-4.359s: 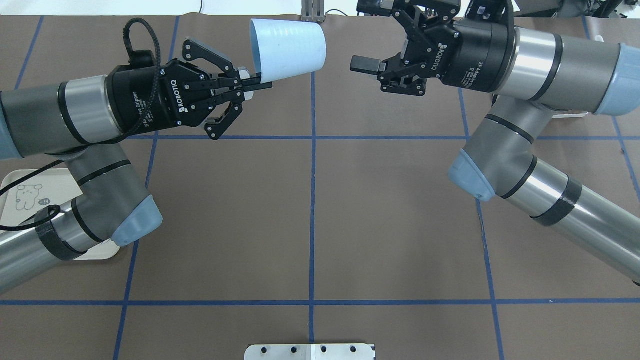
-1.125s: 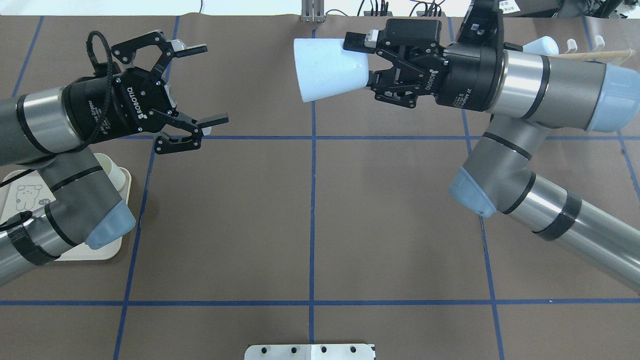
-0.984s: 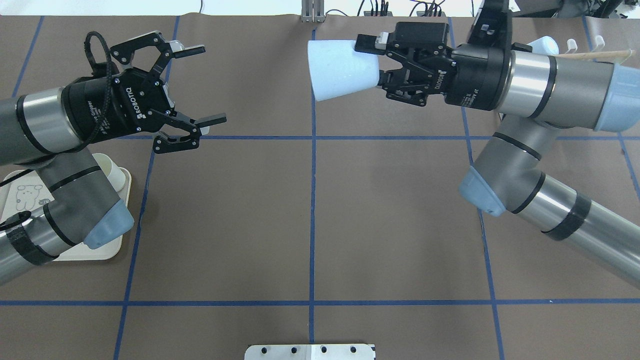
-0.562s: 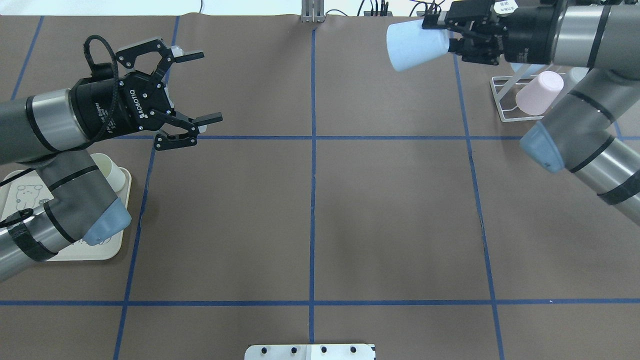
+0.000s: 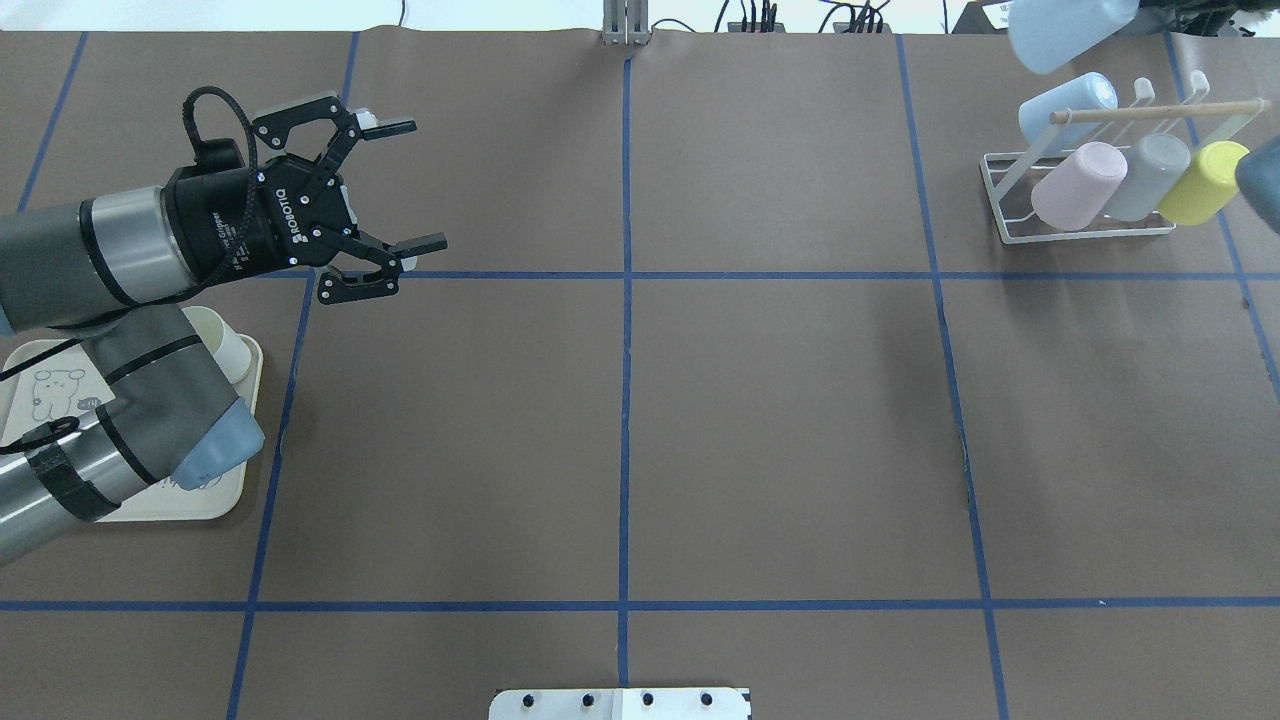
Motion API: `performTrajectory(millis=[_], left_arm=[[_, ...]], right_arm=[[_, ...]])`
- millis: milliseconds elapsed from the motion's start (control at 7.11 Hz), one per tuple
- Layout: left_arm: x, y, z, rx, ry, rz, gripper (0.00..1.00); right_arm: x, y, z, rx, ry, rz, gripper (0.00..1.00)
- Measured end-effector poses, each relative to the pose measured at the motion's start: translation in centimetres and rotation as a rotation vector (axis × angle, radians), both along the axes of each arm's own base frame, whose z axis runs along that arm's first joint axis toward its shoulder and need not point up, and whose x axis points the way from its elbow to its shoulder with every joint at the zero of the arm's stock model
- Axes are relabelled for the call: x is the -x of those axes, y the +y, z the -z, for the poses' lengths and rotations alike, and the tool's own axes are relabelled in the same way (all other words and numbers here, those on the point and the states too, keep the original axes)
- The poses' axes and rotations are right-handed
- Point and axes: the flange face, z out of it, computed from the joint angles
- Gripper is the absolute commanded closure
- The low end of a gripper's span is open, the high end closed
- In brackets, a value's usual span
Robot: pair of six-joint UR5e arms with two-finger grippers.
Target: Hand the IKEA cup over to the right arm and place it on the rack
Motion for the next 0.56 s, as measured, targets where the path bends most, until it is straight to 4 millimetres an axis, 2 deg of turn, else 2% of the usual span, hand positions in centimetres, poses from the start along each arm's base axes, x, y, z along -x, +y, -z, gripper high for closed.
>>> performTrajectory(millis=[281, 422, 562], left_arm=[[-0.6, -0.7, -1.3, -0.080, -0.161, 0.064, 0.00], [-0.8, -1.2, -2.0, -0.130, -0.261, 0.085, 0.00], [-0.6, -2.0, -2.8, -0.152, -0.353, 0.099, 0.00]], right_arm=[[-5.4, -1.8, -4.1, -0.010, 0.250, 0.076, 0.79], [-6.8, -3.1, -6.7, 0.009, 0.325, 0.121, 0.79], [-7.3, -5.3, -9.3, 0.049, 0.362, 0.158, 0.79]])
